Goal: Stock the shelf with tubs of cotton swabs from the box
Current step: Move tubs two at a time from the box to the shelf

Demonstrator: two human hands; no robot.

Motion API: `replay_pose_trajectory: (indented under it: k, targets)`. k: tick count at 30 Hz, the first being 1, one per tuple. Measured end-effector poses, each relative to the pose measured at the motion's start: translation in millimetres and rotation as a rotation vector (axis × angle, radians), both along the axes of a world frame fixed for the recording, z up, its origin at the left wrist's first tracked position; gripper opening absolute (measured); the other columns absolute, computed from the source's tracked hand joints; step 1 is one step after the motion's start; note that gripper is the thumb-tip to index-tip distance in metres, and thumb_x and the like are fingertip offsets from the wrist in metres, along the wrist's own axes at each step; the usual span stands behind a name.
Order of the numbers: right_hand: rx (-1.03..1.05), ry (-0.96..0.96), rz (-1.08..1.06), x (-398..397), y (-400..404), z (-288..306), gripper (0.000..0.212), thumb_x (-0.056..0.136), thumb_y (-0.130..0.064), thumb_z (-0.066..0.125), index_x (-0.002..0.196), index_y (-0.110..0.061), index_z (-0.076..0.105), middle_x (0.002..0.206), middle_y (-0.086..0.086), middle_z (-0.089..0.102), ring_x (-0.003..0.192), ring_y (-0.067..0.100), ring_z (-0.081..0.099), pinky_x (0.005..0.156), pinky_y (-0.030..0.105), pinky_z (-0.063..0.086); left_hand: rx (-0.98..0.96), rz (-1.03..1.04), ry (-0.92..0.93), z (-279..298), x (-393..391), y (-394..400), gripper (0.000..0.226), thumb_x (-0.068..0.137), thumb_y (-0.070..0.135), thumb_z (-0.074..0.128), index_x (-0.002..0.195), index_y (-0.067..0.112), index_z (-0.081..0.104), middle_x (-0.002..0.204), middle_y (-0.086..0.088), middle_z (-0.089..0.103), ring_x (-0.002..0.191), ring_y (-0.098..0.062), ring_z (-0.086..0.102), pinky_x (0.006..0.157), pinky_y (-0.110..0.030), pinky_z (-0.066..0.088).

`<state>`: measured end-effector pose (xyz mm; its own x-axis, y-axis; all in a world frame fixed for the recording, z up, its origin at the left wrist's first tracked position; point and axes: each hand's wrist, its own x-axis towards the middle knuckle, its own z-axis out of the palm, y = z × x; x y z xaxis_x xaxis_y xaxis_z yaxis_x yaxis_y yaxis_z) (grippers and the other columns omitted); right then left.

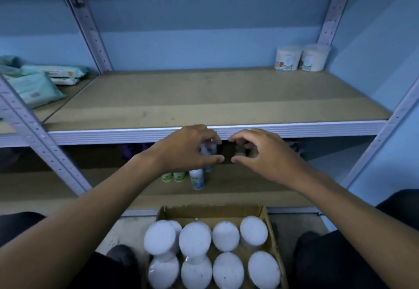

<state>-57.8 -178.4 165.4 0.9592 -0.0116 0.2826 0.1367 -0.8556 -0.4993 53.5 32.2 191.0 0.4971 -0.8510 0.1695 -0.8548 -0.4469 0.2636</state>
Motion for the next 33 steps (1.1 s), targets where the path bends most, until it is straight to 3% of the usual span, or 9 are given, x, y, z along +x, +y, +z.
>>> replay_pose_trajectory:
  k: [3, 7, 11, 14, 17, 20, 26, 33]
  targets:
    - [-0.025, 0.072, 0.012, 4, 15, -16, 0.043, 0.083, -0.044, 0.077, 0.123, -0.036, 0.063, 0.116, -0.015, 0.064, 0.107, 0.003, 0.058, 0.091, 0.033, 0.053, 0.078, -0.018, 0.121, -18, 1, 12, 0.033, 0.085, 0.054, 0.066, 0.110, 0.031, 0.067, 0.095, 0.017, 0.060, 0.080, 0.002, 0.055, 0.073, -0.017, 0.044]
    - [-0.063, 0.194, 0.057, 10, 37, -44, 0.040, 0.085, -0.044, 0.075, 0.123, -0.036, 0.063, 0.118, -0.016, 0.063, 0.109, 0.002, 0.055, 0.089, 0.027, 0.049, 0.282, -0.005, 0.360, -46, 7, 33, 0.028, 0.084, 0.056, 0.059, 0.105, 0.040, 0.067, 0.102, 0.022, 0.066, 0.092, 0.004, 0.060, 0.085, -0.025, 0.050]
    - [-0.105, 0.334, 0.131, 19, 56, -76, 0.044, 0.085, -0.045, 0.076, 0.125, -0.034, 0.062, 0.124, -0.012, 0.062, 0.112, 0.008, 0.057, 0.088, 0.033, 0.053, 0.394, 0.054, 0.461, -78, 18, 52, 0.020, 0.085, 0.051, 0.064, 0.103, 0.043, 0.066, 0.107, 0.024, 0.065, 0.089, 0.009, 0.058, 0.084, -0.021, 0.047]
    - [-0.102, 0.409, 0.180, 26, 68, -97, 0.045, 0.082, -0.043, 0.078, 0.124, -0.032, 0.063, 0.123, -0.010, 0.064, 0.109, 0.009, 0.059, 0.087, 0.034, 0.054, 0.439, 0.109, 0.486, -98, 22, 63, 0.034, 0.083, 0.056, 0.067, 0.112, 0.038, 0.064, 0.114, 0.020, 0.062, 0.086, 0.008, 0.056, 0.084, -0.021, 0.043]
    - [-0.110, 0.448, 0.235, 32, 78, -111, 0.048, 0.082, -0.039, 0.079, 0.125, -0.029, 0.063, 0.125, -0.008, 0.061, 0.109, 0.010, 0.057, 0.086, 0.032, 0.050, 0.501, 0.159, 0.521, -115, 22, 73, 0.044, 0.082, 0.055, 0.068, 0.121, 0.036, 0.061, 0.122, 0.016, 0.057, 0.101, -0.006, 0.055, 0.086, -0.023, 0.040]
    - [-0.143, 0.509, 0.272, 39, 83, -124, 0.062, 0.081, -0.043, 0.081, 0.135, -0.030, 0.055, 0.137, -0.004, 0.055, 0.117, 0.016, 0.054, 0.091, 0.033, 0.049, 0.532, 0.211, 0.540, -130, 21, 84, 0.050, 0.082, 0.053, 0.070, 0.127, 0.036, 0.058, 0.124, 0.015, 0.053, 0.104, -0.008, 0.051, 0.086, -0.023, 0.037]
    - [-0.137, 0.613, 0.280, 43, 94, -156, 0.082, 0.073, -0.052, 0.082, 0.144, -0.039, 0.043, 0.146, -0.008, 0.045, 0.131, 0.017, 0.044, 0.102, 0.040, 0.046, 0.507, 0.313, 0.593, -169, 16, 105, 0.062, 0.068, 0.057, 0.079, 0.124, 0.039, 0.059, 0.123, 0.012, 0.054, 0.112, -0.015, 0.054, 0.099, -0.036, 0.046]
    - [-0.151, 0.682, 0.319, 41, 111, -188, 0.095, 0.067, -0.051, 0.086, 0.148, -0.040, 0.036, 0.144, -0.009, 0.040, 0.129, 0.019, 0.047, 0.101, 0.045, 0.048, 0.459, 0.391, 0.615, -208, 7, 118, 0.091, 0.063, 0.055, 0.083, 0.142, 0.030, 0.044, 0.137, 0.002, 0.046, 0.126, -0.020, 0.047, 0.104, -0.040, 0.043]
